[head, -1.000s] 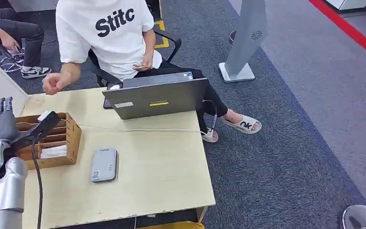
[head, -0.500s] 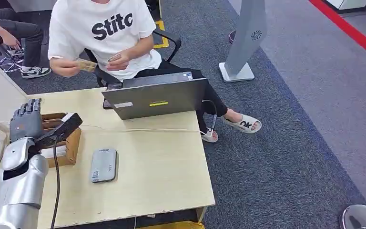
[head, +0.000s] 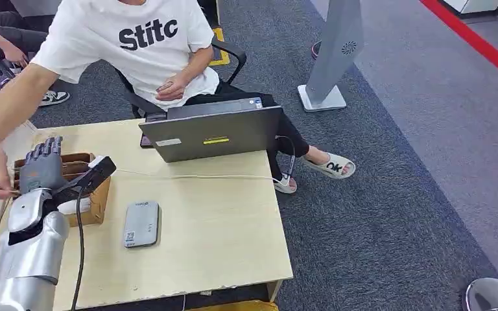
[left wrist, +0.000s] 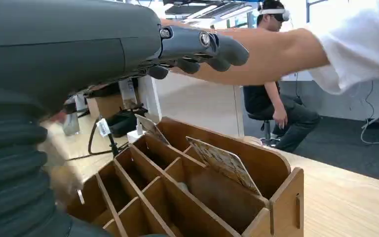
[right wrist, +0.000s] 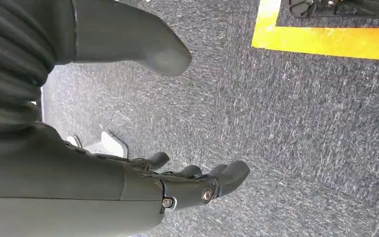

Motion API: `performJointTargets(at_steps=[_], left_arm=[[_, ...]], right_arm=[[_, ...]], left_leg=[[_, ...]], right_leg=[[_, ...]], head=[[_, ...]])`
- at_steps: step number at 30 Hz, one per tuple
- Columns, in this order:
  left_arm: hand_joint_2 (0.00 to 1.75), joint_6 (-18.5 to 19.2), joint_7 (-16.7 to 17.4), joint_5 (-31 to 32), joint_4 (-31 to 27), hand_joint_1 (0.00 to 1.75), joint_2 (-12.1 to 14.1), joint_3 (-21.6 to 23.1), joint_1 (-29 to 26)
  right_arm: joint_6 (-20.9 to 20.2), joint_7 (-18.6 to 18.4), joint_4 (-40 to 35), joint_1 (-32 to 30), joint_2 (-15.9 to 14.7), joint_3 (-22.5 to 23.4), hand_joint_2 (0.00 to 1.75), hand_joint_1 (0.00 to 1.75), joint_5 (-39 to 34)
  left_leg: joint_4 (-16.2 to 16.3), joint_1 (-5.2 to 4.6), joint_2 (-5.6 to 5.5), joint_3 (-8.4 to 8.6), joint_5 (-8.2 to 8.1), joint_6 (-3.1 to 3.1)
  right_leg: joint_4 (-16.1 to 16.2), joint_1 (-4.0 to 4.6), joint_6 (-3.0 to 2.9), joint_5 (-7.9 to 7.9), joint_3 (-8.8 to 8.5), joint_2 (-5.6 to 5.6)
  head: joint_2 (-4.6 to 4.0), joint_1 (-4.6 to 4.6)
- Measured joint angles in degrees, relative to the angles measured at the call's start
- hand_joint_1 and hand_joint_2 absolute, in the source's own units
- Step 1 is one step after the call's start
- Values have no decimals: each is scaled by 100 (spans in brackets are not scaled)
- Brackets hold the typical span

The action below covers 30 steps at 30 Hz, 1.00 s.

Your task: Pass the card to the sensor for recognition and then transmit it.

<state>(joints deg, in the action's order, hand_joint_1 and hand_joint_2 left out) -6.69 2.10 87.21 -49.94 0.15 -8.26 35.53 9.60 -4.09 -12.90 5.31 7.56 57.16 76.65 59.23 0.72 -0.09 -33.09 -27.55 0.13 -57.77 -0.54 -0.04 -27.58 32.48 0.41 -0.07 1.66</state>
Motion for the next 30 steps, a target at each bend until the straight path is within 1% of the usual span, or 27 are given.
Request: performJointTargets(at_steps=[17,19,24,28,30], left_arm=[[175,-20,77,0,166,3,33,0,9],[175,-20,77,0,168,10,42,2,10],[175,-19,135,0,190,9,53,28,12],[175,-13,223,0,214,0,74,103,32],[175,-11,258,0,216,0,87,107,45]], right_arm=[[2,-42,0,-1,0,2,175,0,33],[2,-41,0,0,0,0,175,0,33],[11,-44,0,0,0,2,175,0,33],[20,-42,0,-1,0,0,175,0,59],[20,-44,0,0,0,0,175,0,72]], left_leg=[[0,0,0,-1,0,0],[0,0,0,-1,0,0],[0,1,0,-1,0,0],[0,1,0,-1,0,0],[0,1,0,-1,0,0]], right_leg=[[0,0,0,0,0,0],[0,0,0,0,0,-1],[0,0,0,0,0,-1],[0,0,0,0,0,0],[0,0,0,0,0,0]], head=[[0,0],[0,-2],[0,0],[0,0],[0,0]])
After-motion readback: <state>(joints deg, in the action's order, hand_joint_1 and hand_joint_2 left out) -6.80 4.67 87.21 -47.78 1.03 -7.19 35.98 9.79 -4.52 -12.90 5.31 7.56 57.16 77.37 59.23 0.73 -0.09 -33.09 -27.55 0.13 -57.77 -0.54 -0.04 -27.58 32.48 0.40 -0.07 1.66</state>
